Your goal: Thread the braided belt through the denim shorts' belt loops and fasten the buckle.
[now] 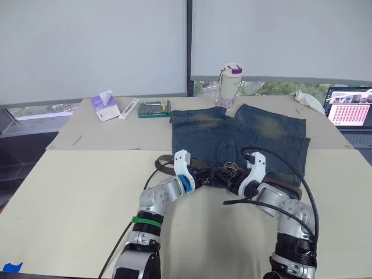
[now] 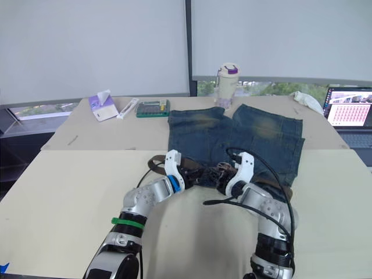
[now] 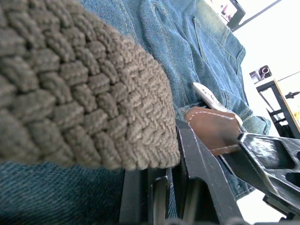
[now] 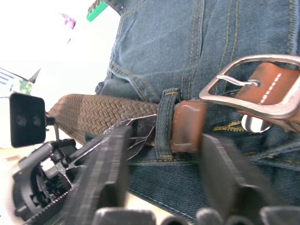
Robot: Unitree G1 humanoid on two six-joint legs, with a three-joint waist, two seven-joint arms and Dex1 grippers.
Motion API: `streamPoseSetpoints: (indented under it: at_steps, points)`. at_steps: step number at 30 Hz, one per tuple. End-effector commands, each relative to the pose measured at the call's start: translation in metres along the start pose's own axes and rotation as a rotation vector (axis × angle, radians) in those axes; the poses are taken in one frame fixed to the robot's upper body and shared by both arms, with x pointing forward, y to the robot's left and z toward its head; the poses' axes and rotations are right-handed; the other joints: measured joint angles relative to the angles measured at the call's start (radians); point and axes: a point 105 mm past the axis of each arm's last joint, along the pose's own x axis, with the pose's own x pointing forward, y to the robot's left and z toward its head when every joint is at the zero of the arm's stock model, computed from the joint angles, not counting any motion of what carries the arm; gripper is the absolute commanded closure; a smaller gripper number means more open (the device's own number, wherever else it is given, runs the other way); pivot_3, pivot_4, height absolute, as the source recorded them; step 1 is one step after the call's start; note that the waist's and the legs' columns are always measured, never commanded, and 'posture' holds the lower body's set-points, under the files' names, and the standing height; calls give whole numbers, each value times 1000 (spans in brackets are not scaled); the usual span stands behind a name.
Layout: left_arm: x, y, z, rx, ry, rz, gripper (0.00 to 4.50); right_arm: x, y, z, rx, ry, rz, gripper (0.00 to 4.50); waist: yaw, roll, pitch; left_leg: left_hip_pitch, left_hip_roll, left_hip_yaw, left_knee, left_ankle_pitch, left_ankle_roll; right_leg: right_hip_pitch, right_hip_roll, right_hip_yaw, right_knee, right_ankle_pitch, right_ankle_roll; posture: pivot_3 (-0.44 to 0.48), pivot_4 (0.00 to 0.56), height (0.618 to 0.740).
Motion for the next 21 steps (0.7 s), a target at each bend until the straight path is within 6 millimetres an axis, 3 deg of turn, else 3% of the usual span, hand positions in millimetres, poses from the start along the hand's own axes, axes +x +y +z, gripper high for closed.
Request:
streamPoseSetpoints:
  at_steps: [1,3,5,10,18,21]
  points:
    - [1,-4,-2,-2,0,-16,4500,0,22,10,-8,-38,87,3852,-2,0,0,0,0,0,0,0,0,0,0,0,0,0,0,0,150,740]
    - [0,-3,-2,-2,-1,-17,4500,0,24,9,-12,-38,93,4461,-3,0,0,0,0,0,0,0,0,0,0,0,0,0,0,0,150,740]
    - [-2,-2,-1,4,-8,-23,4500,0,27,12,-19,-51,98,4461,-4,1,0,0,0,0,0,0,0,0,0,0,0,0,0,0,150,740]
    - [-10,-3,4,3,-28,-66,2760,-3,33,18,-45,-73,110,4500,-14,1,0,0,0,0,0,0,0,-1,0,0,0,0,0,0,150,740]
    - [-57,-6,16,351,-27,-222,142,-31,24,50,-102,-152,59,4500,-21,3,0,0,2,0,-3,0,0,-2,1,0,0,0,0,0,150,740]
    - [-72,-2,17,430,-10,-238,49,-49,16,60,-131,-165,32,4500,-17,3,0,0,2,0,-3,0,0,-2,0,0,0,0,0,0,150,740]
